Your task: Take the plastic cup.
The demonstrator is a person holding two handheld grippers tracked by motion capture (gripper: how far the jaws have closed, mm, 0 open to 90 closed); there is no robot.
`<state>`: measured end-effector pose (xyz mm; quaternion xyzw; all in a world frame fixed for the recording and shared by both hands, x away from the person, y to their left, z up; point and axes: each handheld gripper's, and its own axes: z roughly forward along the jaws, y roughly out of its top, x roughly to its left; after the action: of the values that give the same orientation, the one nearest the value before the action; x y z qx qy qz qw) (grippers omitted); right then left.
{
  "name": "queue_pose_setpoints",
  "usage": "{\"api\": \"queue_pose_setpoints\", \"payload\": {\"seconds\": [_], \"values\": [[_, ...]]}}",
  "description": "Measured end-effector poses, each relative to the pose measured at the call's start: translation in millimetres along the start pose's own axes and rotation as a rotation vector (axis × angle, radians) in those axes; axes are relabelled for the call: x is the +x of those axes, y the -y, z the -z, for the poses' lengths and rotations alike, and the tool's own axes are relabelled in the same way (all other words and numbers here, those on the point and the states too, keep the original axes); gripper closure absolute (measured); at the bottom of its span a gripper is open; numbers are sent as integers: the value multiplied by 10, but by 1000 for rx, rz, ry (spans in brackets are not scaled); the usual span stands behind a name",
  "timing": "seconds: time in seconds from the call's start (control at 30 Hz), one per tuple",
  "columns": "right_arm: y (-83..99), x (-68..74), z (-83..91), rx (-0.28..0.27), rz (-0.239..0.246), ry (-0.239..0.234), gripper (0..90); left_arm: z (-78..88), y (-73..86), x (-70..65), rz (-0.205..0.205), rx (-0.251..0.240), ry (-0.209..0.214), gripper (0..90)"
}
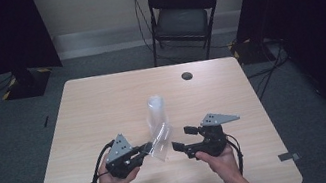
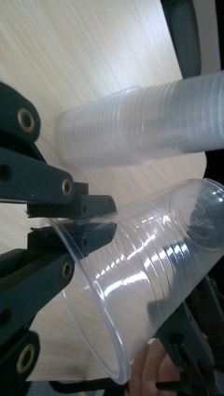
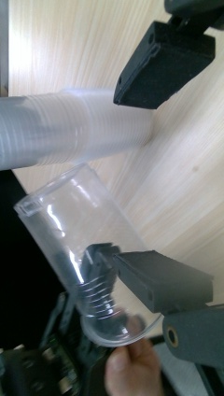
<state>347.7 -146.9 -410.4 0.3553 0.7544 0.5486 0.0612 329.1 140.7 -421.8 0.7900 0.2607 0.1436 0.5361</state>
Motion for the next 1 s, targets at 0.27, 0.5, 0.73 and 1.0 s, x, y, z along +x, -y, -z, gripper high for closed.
{"api": "queue_pose_setpoints", "payload": {"seconds": [0.27,0.5,0.73,1.0], "values": [[107,107,83,6,129,43,190,-107,42,-3,-19,102,56,859],[79,172,137,3,209,34,215,-194,81,1,-21,180,123,859],[95,275,92,39,284,-11,249,-265,96,-43,-41,265,189,859],[122,347,45,90,345,-85,258,-319,111,-80,-52,320,245,860]]}}
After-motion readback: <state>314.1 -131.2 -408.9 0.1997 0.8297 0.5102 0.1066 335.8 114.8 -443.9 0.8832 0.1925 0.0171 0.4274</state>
